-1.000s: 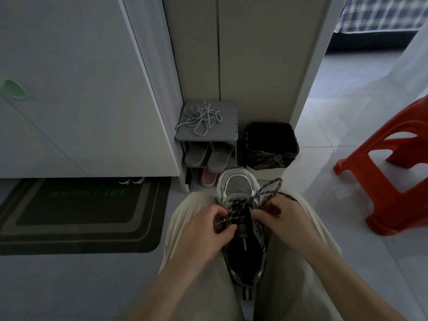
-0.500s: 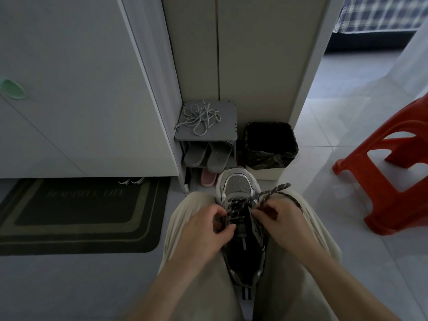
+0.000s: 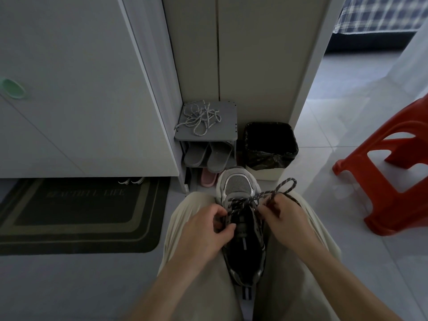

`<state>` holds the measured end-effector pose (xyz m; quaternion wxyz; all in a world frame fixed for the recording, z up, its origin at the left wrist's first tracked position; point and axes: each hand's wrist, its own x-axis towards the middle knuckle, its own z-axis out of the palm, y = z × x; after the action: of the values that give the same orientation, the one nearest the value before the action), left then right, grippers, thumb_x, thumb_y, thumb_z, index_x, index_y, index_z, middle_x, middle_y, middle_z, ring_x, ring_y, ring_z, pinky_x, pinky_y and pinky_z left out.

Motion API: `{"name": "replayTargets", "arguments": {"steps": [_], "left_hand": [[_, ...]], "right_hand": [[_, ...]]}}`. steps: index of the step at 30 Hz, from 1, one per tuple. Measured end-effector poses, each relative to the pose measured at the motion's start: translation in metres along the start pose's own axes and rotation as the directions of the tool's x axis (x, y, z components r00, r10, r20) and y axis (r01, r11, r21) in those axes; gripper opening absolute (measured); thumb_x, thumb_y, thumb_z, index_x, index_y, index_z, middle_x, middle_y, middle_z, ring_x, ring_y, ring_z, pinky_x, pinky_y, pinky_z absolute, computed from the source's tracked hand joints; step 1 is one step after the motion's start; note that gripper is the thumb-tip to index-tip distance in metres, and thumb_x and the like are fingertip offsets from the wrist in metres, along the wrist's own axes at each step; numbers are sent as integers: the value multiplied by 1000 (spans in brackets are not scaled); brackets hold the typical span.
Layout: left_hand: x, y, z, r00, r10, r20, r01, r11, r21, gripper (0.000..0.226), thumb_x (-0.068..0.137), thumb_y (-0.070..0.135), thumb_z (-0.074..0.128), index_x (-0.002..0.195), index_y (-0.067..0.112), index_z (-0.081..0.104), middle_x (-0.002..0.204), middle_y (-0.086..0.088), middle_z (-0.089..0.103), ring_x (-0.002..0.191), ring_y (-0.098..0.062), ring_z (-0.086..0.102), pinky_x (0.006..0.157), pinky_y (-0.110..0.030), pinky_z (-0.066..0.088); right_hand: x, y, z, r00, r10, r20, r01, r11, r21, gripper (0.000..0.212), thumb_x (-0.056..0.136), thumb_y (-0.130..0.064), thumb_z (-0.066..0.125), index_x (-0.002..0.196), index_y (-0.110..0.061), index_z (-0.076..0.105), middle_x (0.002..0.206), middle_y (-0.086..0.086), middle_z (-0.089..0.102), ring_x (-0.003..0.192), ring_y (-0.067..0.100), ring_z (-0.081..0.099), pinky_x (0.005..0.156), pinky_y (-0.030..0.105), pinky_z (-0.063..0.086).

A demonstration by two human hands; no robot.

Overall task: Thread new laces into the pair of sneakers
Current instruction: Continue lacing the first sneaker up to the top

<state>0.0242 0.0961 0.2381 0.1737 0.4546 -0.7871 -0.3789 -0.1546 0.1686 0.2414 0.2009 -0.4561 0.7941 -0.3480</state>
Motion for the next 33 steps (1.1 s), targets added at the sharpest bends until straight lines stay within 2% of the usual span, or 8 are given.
{"name": "replayTargets", "arguments": {"steps": [5, 9, 12, 14, 18, 26, 29, 33], "left_hand": [[-1, 0, 0, 1000, 4, -2, -4, 1000, -7, 20, 78, 38, 71, 89, 40, 55, 86, 17, 65, 81, 5, 61, 70, -8, 46], [0, -1, 1, 1000, -3, 0, 3, 1000, -6, 20, 78, 38, 71, 90, 39, 55, 86, 17, 65, 81, 5, 61, 70, -10, 47], [0, 0, 1, 1000, -3, -3, 3, 1000, 0, 20, 78, 38, 71, 90, 39, 55, 86, 17, 65, 81, 5, 61, 72, -13, 49], [0, 0, 2, 1000, -4, -6, 4, 1000, -3, 19, 78, 38, 71, 91, 38, 56, 86, 17, 65, 81, 5, 61, 72, -13, 50], [-1, -1, 2, 1000, -5, 0, 5, 1000, 2, 20, 79, 38, 70, 93, 38, 57, 88, 18, 65, 82, 6, 61, 73, -13, 51], [2, 1, 2, 998, 51, -31, -49, 997, 59, 6, 88, 37, 63, 92, 33, 61, 82, 18, 62, 78, 6, 58, 67, -7, 45], [5, 3, 3, 998, 45, -52, -41, 996, 74, 9, 88, 35, 63, 96, 32, 60, 83, 19, 61, 77, 5, 58, 67, -9, 46], [10, 6, 5, 998, 45, -51, -40, 996, 79, 5, 88, 30, 63, 93, 28, 61, 79, 17, 59, 74, 5, 56, 66, -9, 43]], "right_hand": [[-1, 7, 4, 991, 92, -94, -81, 990, 115, 22, 94, -18, 51, 76, -13, 41, 69, -3, 55, 63, 14, 54, 58, 32, 44], [-1, 5, 0, 993, 110, 51, -118, 969, 215, 12, 86, -25, 67, 91, -23, 56, 79, -7, 71, 77, 3, 67, 72, 27, 52], [-3, 3, -4, 992, 84, 96, -100, 979, 179, 9, 80, -23, 73, 84, -28, 67, 78, -10, 71, 76, 1, 66, 75, 25, 51], [-2, 2, -3, 995, 82, 58, -89, 986, 143, 3, 86, -23, 67, 83, -22, 66, 77, -7, 71, 76, 7, 66, 75, 31, 54], [4, -1, -5, 984, 160, 72, -175, 921, 348, 19, 97, -19, 48, 94, -4, 58, 73, -1, 74, 70, 12, 71, 74, 40, 58], [-7, -5, -31, 994, 94, 49, -98, 992, 85, 47, 94, -41, 48, 58, -11, 57, 49, -4, 65, 44, 10, 62, 65, 35, 54], [-10, -3, -36, 995, 33, -91, -21, 991, 130, 38, 92, -42, 50, 60, -22, 55, 48, -4, 63, 42, 9, 58, 56, 32, 51], [2, 4, -27, 985, -140, -102, 131, 987, -91, 16, 85, -35, 63, 73, -26, 64, 64, -11, 64, 60, 8, 59, 61, 35, 51]]}}
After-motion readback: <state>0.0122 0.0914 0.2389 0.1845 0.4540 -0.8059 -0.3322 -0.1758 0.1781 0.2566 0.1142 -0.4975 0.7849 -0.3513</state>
